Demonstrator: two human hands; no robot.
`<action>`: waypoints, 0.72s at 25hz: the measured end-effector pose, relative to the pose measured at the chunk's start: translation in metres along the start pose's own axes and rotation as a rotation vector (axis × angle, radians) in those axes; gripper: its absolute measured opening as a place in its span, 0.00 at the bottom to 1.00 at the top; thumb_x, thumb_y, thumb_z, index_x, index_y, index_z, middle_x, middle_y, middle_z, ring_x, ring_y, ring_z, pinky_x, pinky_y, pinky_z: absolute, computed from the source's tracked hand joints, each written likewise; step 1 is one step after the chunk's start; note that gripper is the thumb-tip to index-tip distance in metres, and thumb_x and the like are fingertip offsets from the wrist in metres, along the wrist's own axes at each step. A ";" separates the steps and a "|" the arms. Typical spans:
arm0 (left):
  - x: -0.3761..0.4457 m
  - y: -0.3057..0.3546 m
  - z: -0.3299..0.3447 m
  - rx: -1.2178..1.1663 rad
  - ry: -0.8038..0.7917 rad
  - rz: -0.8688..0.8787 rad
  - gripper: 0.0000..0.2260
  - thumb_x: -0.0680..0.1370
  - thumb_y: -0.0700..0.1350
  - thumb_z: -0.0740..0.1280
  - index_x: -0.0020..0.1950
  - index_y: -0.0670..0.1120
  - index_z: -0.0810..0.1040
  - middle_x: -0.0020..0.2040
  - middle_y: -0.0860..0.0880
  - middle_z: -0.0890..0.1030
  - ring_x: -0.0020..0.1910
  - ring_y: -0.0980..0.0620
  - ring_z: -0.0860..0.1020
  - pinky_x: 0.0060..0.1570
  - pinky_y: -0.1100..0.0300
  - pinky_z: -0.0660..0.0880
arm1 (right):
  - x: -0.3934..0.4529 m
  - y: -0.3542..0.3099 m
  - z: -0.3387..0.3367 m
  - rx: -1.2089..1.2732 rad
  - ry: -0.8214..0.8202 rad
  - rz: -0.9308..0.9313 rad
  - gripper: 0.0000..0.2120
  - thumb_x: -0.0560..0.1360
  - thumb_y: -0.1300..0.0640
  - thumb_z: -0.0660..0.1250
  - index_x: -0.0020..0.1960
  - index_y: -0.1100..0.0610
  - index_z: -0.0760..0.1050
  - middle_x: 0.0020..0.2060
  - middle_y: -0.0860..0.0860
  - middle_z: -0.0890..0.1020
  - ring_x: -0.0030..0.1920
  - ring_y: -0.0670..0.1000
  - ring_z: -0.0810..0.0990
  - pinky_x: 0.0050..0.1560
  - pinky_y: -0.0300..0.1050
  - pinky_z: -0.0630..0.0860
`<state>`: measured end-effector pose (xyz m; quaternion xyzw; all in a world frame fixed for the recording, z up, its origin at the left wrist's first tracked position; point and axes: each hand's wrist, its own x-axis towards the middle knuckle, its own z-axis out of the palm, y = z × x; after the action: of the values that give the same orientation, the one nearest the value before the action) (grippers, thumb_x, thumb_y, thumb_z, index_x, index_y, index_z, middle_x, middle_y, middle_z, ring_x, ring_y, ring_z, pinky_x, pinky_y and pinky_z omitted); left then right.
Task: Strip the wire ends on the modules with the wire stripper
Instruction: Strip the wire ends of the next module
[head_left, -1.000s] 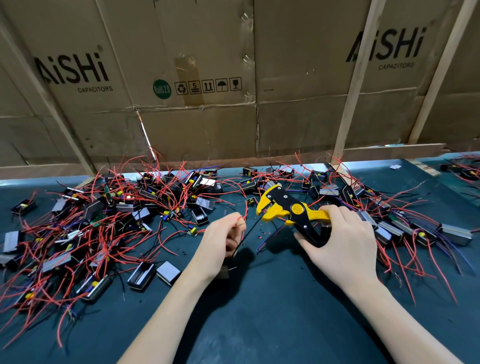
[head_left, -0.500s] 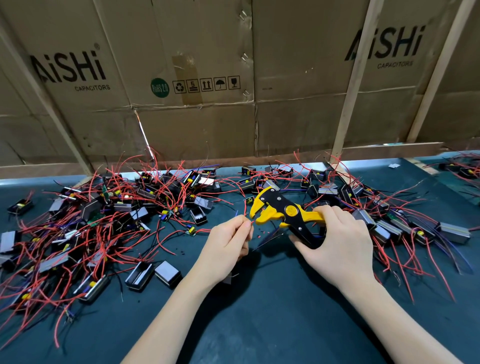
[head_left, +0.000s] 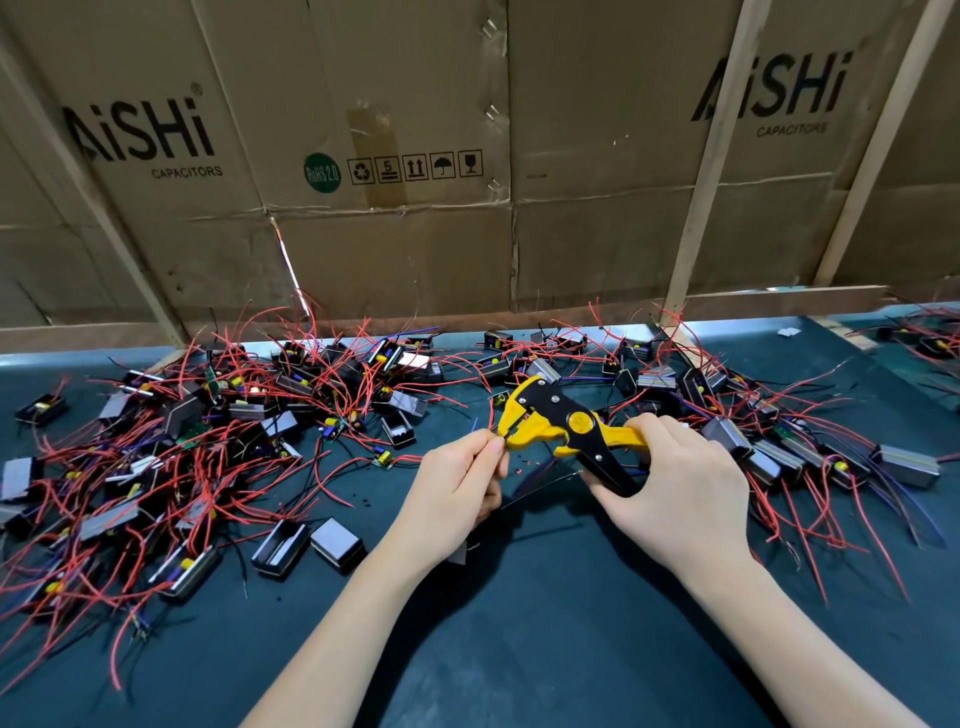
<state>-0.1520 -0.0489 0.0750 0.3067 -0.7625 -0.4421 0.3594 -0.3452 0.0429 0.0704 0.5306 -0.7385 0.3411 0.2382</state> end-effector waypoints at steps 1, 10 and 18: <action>0.000 0.000 0.000 0.006 0.000 0.000 0.14 0.85 0.43 0.56 0.40 0.41 0.69 0.23 0.51 0.67 0.21 0.53 0.62 0.23 0.65 0.62 | 0.000 0.000 0.000 0.004 -0.001 0.010 0.21 0.61 0.43 0.79 0.44 0.55 0.78 0.35 0.49 0.79 0.38 0.59 0.80 0.35 0.47 0.71; -0.001 0.005 0.001 -0.025 -0.018 -0.010 0.15 0.85 0.43 0.55 0.38 0.42 0.68 0.24 0.52 0.65 0.21 0.53 0.61 0.22 0.65 0.61 | 0.001 0.004 0.001 -0.046 0.012 0.031 0.18 0.55 0.45 0.83 0.31 0.53 0.77 0.22 0.50 0.76 0.25 0.58 0.77 0.29 0.39 0.60; 0.000 0.003 -0.007 0.000 -0.089 -0.030 0.14 0.80 0.50 0.66 0.40 0.42 0.72 0.27 0.55 0.67 0.27 0.52 0.64 0.28 0.62 0.63 | 0.001 0.010 0.008 -0.026 0.019 0.092 0.26 0.62 0.39 0.77 0.50 0.56 0.77 0.40 0.51 0.79 0.43 0.59 0.79 0.45 0.51 0.70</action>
<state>-0.1467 -0.0506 0.0805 0.2979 -0.7731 -0.4605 0.3184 -0.3549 0.0378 0.0633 0.4898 -0.7641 0.3471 0.2360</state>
